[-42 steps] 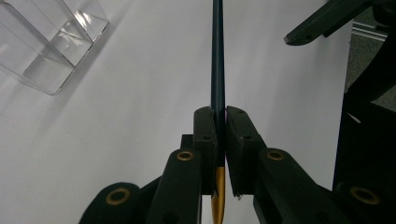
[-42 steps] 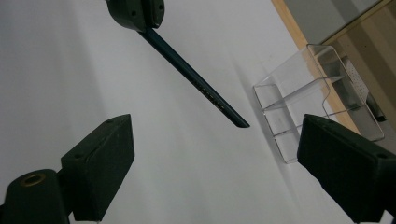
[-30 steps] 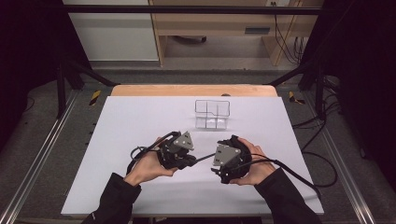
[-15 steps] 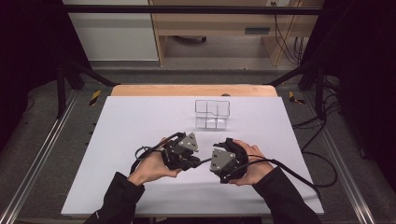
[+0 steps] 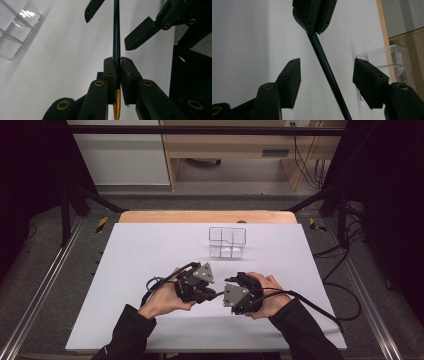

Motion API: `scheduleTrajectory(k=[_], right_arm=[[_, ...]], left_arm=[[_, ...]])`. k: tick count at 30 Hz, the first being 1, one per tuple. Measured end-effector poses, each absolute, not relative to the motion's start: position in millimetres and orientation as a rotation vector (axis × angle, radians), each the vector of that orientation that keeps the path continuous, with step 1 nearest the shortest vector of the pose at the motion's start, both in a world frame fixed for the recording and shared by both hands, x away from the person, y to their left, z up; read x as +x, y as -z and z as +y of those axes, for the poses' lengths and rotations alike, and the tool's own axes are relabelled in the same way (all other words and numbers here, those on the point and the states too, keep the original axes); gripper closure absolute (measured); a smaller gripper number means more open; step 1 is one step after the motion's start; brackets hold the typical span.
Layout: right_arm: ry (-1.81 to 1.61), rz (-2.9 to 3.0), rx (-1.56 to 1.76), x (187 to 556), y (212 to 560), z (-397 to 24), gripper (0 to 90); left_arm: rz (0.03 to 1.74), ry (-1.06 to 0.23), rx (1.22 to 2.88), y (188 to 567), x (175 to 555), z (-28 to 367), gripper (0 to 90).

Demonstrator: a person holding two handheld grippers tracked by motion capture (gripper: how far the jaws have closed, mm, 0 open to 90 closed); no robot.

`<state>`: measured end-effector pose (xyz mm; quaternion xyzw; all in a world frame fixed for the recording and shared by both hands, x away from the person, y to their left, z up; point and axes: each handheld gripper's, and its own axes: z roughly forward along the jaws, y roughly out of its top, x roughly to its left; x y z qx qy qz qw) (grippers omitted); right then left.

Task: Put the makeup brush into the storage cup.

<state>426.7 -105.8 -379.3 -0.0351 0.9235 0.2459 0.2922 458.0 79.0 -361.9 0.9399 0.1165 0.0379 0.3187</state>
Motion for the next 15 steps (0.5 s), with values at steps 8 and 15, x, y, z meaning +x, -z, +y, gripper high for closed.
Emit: scheduleTrajectory(k=[8, 15], right_arm=[[-0.613, 2.456, -0.156, 425.0, 380.3, -103.8, 54.5], [-0.594, 2.452, -0.192, 424.3, 381.2, -102.2, 64.0]], left_arm=[[0.299, -0.094, 2.480, 362.2, 458.0, 77.5, 82.3], [0.300, -0.083, 2.485, 363.5, 458.0, 75.7, 82.3]])
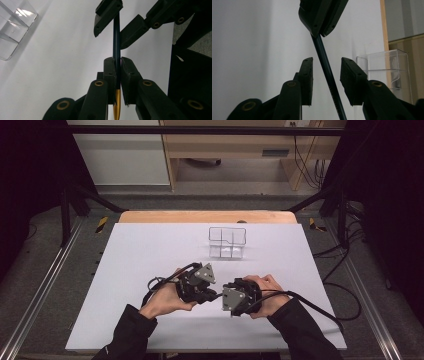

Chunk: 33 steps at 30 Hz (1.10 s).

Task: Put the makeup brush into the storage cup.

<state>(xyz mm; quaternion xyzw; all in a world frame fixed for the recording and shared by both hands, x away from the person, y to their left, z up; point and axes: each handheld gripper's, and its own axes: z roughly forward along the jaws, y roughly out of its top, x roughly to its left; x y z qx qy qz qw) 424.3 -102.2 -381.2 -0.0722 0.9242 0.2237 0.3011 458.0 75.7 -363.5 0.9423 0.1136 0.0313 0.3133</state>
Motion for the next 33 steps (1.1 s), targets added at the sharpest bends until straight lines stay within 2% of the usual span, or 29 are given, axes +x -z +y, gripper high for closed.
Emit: scheduleTrajectory(k=[11, 21, 27, 28, 33], right_arm=[[-0.592, 2.449, -0.224, 423.7, 382.4, -99.6, 76.0], [-0.570, 2.472, -0.253, 423.5, 383.7, -99.0, 80.7], [-0.577, 2.495, -0.253, 424.4, 385.8, -98.1, 84.1], [-0.580, 2.498, -0.252, 424.6, 386.0, -97.9, 84.2], [-0.588, 2.513, -0.215, 428.6, 386.8, -98.9, 84.3]], left_arm=[[0.306, -0.071, 2.482, 364.3, 458.4, 74.9, 82.3], [0.284, -0.056, 2.479, 364.4, 459.9, 76.6, 82.1], [0.272, -0.094, 2.470, 363.3, 459.9, 79.0, 80.4], [0.273, -0.101, 2.469, 363.3, 460.0, 79.5, 79.7], [0.286, -0.162, 2.447, 362.0, 460.4, 85.0, 64.3]])
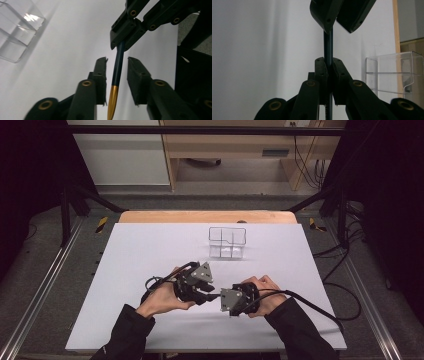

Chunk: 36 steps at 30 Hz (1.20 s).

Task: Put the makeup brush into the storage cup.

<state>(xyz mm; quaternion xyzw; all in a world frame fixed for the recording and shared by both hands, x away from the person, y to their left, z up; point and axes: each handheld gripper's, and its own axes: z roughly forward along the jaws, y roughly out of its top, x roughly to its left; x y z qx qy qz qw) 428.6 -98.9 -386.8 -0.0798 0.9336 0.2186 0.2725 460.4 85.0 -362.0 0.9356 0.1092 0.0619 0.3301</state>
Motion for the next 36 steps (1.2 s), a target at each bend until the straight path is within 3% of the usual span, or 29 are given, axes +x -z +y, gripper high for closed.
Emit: scheduleTrajectory(k=[8, 17, 26, 36], right_arm=[[-0.630, 2.524, -0.112, 436.7, 387.6, -105.9, 84.2], [-0.700, 2.531, -0.002, 441.4, 391.5, -115.6, 84.2], [-0.833, 2.501, 0.145, 445.0, 398.1, -130.7, 84.1], [-0.981, 2.442, 0.307, 446.3, 409.5, -139.3, 84.1]], left_arm=[[0.370, -0.231, 2.354, 358.5, 463.2, 106.4, 40.6], [0.529, -0.280, 2.203, 366.8, 468.0, 134.7, 24.1], [0.651, -0.297, 2.071, 375.5, 467.4, 152.5, 17.2], [0.713, -0.273, 2.010, 390.2, 465.6, 155.3, 16.5]])
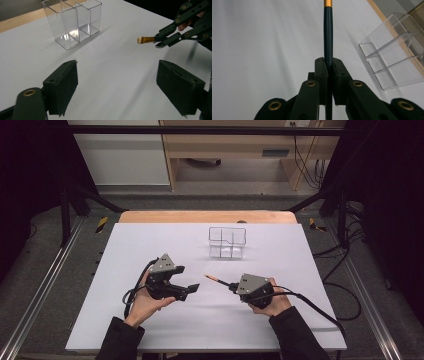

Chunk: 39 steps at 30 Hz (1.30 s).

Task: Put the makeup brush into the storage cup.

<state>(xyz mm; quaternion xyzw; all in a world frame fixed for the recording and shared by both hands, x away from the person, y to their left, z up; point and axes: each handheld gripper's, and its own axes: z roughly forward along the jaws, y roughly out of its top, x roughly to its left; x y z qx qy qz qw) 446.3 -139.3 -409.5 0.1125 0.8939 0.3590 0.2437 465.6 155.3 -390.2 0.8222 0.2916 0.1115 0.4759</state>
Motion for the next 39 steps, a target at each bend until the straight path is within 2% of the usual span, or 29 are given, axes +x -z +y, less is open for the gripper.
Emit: scheduleTrajectory(k=[17, 39], right_arm=[[-1.221, 2.342, 0.493, 448.2, 417.5, -142.2, 84.2], [-1.348, 2.229, 0.649, 448.8, 427.7, -131.4, 84.2]], left_arm=[[0.784, -0.275, 1.834, 398.3, 457.8, 152.1, 15.7], [0.854, -0.316, 1.642, 408.6, 447.7, 131.9, 16.5]])
